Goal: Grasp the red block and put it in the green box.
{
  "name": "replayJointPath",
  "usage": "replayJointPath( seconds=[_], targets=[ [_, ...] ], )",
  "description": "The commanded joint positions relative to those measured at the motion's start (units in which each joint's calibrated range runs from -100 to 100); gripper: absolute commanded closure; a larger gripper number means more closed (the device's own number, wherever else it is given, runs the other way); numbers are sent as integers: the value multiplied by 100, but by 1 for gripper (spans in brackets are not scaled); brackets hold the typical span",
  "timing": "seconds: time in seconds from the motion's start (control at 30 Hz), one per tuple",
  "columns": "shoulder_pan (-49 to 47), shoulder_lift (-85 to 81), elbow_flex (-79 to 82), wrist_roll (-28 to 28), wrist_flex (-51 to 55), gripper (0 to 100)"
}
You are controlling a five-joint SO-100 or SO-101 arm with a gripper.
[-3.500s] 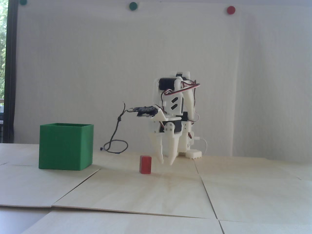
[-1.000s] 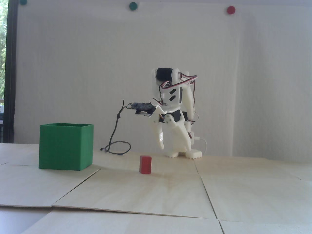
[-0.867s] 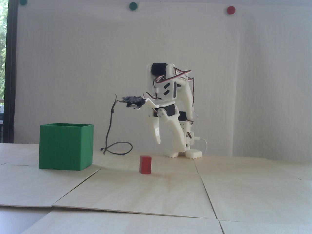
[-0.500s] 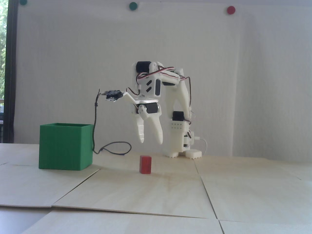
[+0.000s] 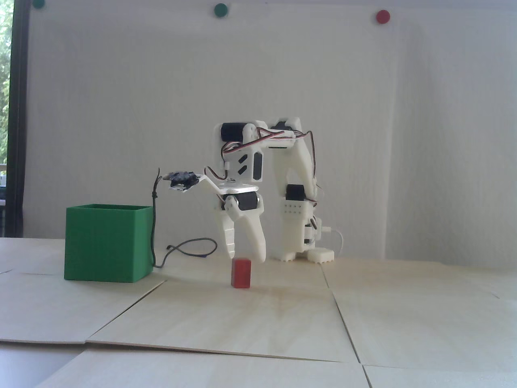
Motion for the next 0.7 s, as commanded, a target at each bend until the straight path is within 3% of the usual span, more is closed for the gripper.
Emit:
replayJointPath(
  seconds=[0.0,0.67],
  targets=[
    [-15,18,-109,-33,-206,66],
    [-143,50,-38,-44,-796,66]
  ],
)
